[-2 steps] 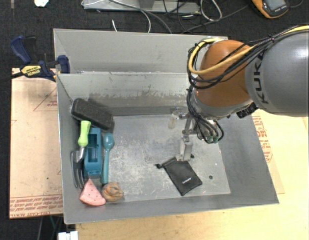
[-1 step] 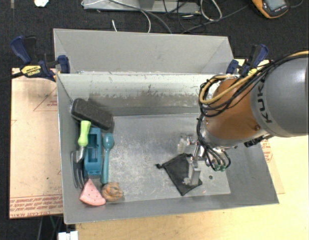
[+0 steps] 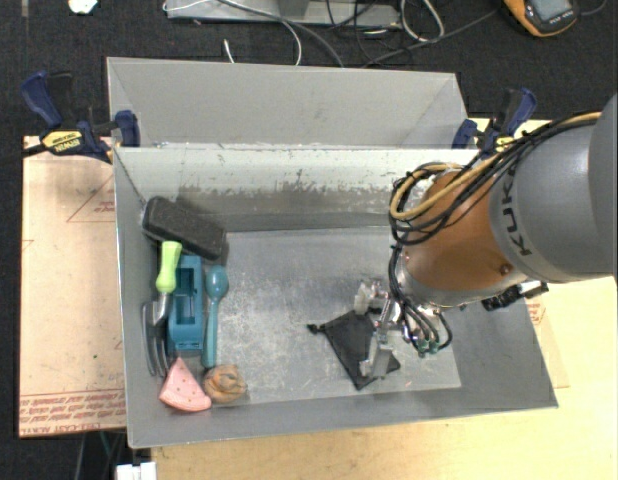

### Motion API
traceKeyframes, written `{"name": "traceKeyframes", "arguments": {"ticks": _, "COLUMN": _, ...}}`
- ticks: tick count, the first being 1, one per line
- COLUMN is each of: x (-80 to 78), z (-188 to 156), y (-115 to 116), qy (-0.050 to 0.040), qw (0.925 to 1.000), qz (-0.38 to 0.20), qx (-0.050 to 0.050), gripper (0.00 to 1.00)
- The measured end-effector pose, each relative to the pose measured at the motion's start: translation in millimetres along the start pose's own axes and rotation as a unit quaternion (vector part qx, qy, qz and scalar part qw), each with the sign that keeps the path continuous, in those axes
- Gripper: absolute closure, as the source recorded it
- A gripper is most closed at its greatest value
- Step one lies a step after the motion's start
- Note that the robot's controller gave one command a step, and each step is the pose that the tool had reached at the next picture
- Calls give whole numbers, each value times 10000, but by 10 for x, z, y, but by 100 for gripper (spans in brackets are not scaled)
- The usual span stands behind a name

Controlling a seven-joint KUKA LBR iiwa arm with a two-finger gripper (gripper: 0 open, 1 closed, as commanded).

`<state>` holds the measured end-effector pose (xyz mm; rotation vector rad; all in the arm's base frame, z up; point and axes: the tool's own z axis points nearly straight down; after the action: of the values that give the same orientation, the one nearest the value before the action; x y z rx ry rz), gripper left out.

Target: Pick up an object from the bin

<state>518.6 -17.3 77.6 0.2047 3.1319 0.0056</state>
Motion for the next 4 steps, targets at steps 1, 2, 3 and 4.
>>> {"name": "traceKeyframes", "arguments": {"ticks": 1, "x": 82, "z": 69, "y": -19, "qy": 16, "qw": 10000, "qz": 17, "qx": 5, "gripper": 100}}
{"name": "traceKeyframes", "arguments": {"ticks": 2, "x": 82, "z": 69, "y": -19, "qy": 16, "qw": 10000, "qz": 16, "qx": 4, "gripper": 100}}
{"name": "traceKeyframes", "arguments": {"ticks": 3, "x": 161, "z": 9, "y": 349, "qy": 23, "qw": 9977, "qz": -670, "qx": 16, "gripper": 100}}
{"name": "traceKeyframes", "arguments": {"ticks": 4, "x": 284, "z": 9, "y": 575, "qy": 21, "qw": 9999, "qz": 114, "qx": 3, "gripper": 0}}
